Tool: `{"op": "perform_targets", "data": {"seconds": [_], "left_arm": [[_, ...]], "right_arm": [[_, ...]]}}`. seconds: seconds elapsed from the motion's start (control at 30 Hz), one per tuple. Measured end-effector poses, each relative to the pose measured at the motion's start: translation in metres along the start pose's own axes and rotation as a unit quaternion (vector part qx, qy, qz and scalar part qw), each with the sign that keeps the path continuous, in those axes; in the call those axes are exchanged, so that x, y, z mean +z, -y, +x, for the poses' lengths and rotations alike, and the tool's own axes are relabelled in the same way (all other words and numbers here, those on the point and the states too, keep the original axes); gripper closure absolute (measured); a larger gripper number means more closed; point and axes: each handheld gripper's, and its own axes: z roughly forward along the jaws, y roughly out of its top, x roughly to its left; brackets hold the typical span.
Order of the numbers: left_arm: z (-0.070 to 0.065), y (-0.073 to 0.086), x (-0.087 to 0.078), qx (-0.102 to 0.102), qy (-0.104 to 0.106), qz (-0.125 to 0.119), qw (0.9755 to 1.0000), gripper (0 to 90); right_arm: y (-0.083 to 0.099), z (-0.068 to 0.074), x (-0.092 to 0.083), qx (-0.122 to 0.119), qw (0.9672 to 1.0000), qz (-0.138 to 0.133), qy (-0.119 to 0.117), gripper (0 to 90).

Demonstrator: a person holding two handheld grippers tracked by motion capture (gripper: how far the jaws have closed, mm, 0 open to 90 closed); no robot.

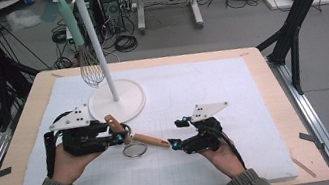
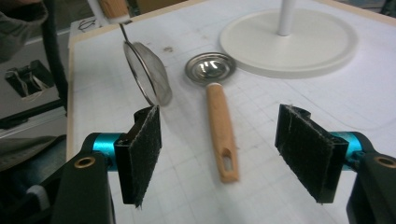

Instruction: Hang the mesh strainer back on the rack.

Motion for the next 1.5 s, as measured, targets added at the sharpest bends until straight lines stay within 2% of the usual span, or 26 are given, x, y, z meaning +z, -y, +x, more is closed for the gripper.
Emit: {"op": "perform_targets", "data": {"seconds": [0.17,0.3,0.43,0.7,1.1,1.5], "left_arm": [[0.003,-0.004,-0.005,0.0,-0.008,-0.001,1.0,72.3],[0.006,-0.006,-0.01,-0.003,-0.011,-0.003,0.9999,72.3],[0.008,-0.009,-0.013,-0.002,-0.017,0.002,0.9999,72.3],[0.014,-0.017,-0.018,-0.007,-0.019,0.005,0.9998,72.3],[0.026,-0.038,-0.029,-0.017,-0.027,0.005,0.9995,72.3],[0.039,-0.067,-0.03,-0.02,-0.028,0.014,0.9993,72.3]], "right_arm": [[0.006,-0.006,-0.01,0.003,0.9999,-0.002,0.013,29.3],[0.015,-0.009,-0.017,0.014,0.9996,0.0,0.025,28.0],[0.019,-0.011,-0.022,0.008,0.9993,0.007,0.037,27.8],[0.023,-0.016,-0.025,0.019,0.999,0.006,0.04,25.2],[0.024,-0.02,-0.029,0.021,0.9986,-0.001,0.049,23.7],[0.025,-0.023,-0.033,0.024,0.9983,-0.009,0.053,22.7]]}}
